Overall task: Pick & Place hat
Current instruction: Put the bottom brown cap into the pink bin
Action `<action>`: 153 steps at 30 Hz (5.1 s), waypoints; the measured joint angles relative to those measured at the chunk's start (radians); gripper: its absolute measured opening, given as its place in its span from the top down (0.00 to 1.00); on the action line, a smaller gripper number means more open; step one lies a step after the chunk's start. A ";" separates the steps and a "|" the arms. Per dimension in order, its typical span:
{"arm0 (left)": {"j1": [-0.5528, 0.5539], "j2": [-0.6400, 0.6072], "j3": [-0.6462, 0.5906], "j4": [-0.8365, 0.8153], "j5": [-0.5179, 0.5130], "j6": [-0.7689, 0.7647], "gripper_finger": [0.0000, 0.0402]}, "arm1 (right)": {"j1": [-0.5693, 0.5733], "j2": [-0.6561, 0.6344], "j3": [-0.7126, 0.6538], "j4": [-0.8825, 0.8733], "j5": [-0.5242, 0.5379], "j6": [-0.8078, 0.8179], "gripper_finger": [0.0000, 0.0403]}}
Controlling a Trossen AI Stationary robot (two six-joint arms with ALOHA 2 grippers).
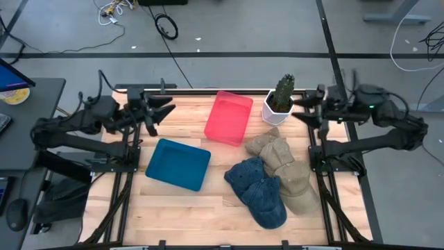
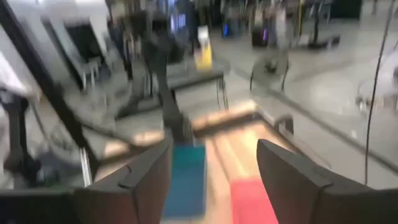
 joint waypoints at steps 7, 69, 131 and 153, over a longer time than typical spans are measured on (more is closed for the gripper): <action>0.000 0.039 0.031 -0.103 0.044 -0.057 0.56 | 0.000 0.070 0.019 -0.242 -0.146 0.194 0.49; 0.048 0.267 0.030 -0.090 0.119 0.091 0.56 | 0.510 0.228 -0.496 -0.292 -0.335 1.377 0.51; 0.117 0.266 0.030 -0.091 0.055 0.081 0.56 | 0.443 0.314 -0.054 -0.707 -0.291 0.930 1.00; 0.122 0.267 0.030 -0.091 0.055 0.082 0.56 | 0.348 0.367 0.121 -0.524 -0.108 0.876 1.00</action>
